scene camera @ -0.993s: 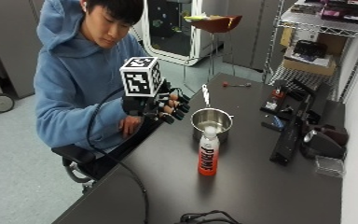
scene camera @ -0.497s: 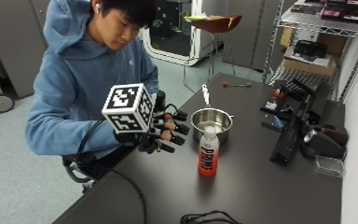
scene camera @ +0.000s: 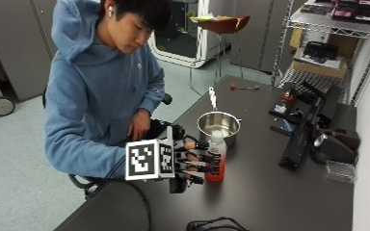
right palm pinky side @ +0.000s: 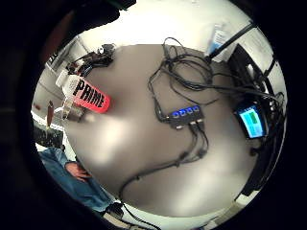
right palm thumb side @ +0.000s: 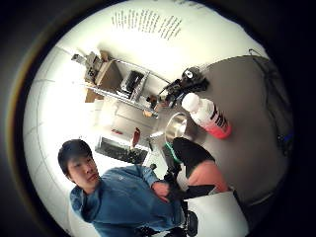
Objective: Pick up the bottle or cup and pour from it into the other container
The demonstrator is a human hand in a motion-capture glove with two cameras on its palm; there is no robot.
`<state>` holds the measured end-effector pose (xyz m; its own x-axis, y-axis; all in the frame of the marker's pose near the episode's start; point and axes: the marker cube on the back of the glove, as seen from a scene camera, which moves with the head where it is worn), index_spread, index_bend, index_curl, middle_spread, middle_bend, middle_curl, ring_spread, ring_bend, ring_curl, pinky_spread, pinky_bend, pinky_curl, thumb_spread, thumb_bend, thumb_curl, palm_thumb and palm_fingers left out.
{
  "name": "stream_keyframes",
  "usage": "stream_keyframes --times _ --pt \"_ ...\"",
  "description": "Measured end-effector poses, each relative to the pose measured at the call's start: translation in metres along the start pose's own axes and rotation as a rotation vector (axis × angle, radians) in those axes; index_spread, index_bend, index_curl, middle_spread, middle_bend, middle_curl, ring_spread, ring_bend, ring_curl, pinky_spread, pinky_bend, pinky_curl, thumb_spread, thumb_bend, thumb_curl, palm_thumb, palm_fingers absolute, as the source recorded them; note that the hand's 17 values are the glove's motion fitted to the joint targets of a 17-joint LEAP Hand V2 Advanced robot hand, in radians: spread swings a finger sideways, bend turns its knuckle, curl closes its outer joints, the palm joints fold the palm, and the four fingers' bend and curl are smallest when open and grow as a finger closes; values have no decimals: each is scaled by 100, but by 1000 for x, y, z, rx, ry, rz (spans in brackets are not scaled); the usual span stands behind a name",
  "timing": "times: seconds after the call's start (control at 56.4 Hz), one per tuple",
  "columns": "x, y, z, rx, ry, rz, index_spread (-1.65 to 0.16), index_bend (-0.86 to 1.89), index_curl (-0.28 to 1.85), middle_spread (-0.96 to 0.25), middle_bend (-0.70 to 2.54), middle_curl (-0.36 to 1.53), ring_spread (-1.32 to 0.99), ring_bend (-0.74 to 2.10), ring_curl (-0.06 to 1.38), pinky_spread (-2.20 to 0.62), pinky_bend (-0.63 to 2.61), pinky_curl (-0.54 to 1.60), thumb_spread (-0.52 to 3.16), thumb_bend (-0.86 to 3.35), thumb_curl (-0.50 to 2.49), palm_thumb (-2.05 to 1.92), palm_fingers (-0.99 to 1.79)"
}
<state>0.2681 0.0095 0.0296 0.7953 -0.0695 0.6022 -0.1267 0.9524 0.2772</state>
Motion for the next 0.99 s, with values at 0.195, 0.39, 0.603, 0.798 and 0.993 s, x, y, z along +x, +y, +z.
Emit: stream_keyframes --times 0.195,0.39,0.603,0.798,0.993 --pt "5 -11 46 16 -146 -7 -34 11 22 4 20 33 8 45 30 24 68 28 96 -3 35 54 18" --pt "11 -25 83 46 -297 24 -33 11 20 5 20 34 8 49 31 24 71 29 94 -3 35 55 17" --pt "6 -37 118 28 -394 35 -36 12 19 4 19 33 8 50 31 24 75 30 92 -3 35 57 12" --pt "-3 -47 147 18 -464 34 -36 11 18 4 20 33 9 52 31 24 78 30 91 -3 35 59 14" --pt "-10 -52 166 12 -515 35 -36 9 16 5 20 33 11 56 31 25 85 31 89 -3 35 60 18"
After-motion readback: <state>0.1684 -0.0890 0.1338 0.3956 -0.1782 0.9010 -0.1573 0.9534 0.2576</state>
